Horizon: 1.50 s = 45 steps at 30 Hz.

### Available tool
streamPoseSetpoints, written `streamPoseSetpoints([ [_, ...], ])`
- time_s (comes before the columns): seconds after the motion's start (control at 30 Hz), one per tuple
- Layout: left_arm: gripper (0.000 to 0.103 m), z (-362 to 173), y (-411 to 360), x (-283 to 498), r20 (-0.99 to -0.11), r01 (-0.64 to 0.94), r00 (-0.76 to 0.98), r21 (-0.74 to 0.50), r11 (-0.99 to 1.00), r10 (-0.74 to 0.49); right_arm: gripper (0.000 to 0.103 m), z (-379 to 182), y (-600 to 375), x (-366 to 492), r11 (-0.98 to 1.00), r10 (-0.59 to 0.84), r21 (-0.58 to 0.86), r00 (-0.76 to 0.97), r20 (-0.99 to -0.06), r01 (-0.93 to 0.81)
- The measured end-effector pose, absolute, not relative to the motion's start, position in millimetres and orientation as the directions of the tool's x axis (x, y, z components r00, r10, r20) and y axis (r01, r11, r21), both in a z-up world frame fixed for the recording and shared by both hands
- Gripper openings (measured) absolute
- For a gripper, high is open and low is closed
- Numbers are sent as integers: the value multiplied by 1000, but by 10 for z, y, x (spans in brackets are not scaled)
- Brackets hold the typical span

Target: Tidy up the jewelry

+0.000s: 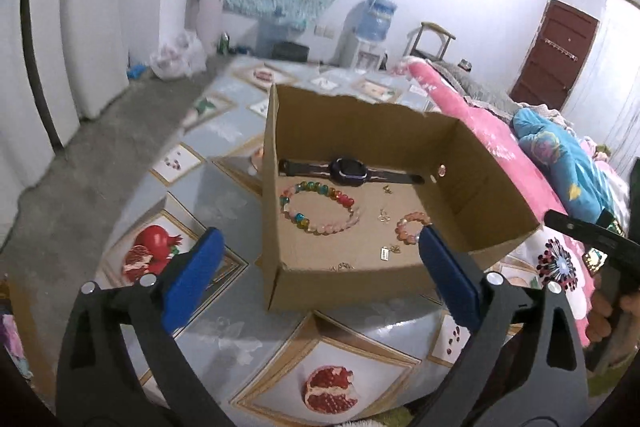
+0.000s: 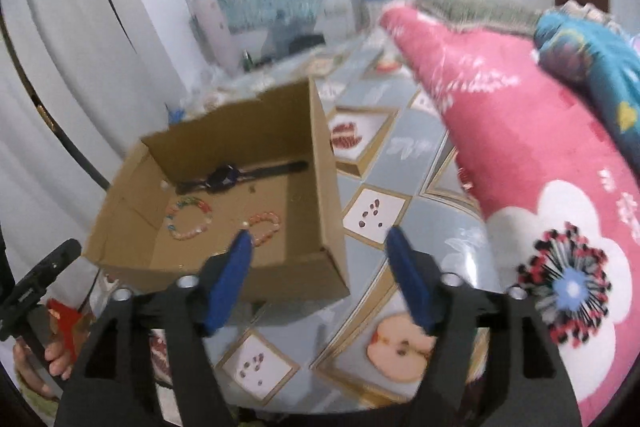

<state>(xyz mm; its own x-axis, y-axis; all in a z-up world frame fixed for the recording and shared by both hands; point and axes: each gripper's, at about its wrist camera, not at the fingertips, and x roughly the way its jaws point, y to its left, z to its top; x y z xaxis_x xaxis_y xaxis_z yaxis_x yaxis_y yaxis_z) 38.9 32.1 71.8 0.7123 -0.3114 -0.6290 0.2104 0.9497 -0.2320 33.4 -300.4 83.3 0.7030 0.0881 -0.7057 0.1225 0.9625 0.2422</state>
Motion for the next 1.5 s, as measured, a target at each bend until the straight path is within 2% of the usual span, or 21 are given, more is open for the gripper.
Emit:
streamPoseSetpoints([
  [0.17, 95, 831, 142, 126, -620, 170, 751, -151, 974, -228, 92, 877, -2843, -41, 968, 63, 222, 742, -667, 118],
  [0.27, 95, 812, 49, 41, -624, 140, 763, -97, 985, -170, 96, 787, -2707, -128, 978, 49, 179, 726, -686, 104],
  [0.37, 95, 786, -35, -21, -611, 116, 785, -19, 993, -103, 96, 686, -2574, -142, 989, 8, 108, 704, -710, 98],
  [0.47, 95, 755, -105, -1, -634, 93, 772, 46, 995, -43, 96, 606, -2490, -113, 991, -44, 56, 681, -731, 124],
  [0.77, 95, 528, -82, 141, -741, 19, 670, -40, 999, -42, 96, 428, -2309, 28, 992, -69, 10, 624, -778, 122],
  [0.9, 95, 420, -80, 185, -774, -9, 633, -33, 999, -20, 96, 402, -2254, 83, 994, -59, 11, 619, -783, 109],
  [1.5, 95, 368, -169, 176, -789, -2, 615, 7, 1000, 6, 96, 365, -2265, 181, 993, -31, 44, 600, -800, 110],
])
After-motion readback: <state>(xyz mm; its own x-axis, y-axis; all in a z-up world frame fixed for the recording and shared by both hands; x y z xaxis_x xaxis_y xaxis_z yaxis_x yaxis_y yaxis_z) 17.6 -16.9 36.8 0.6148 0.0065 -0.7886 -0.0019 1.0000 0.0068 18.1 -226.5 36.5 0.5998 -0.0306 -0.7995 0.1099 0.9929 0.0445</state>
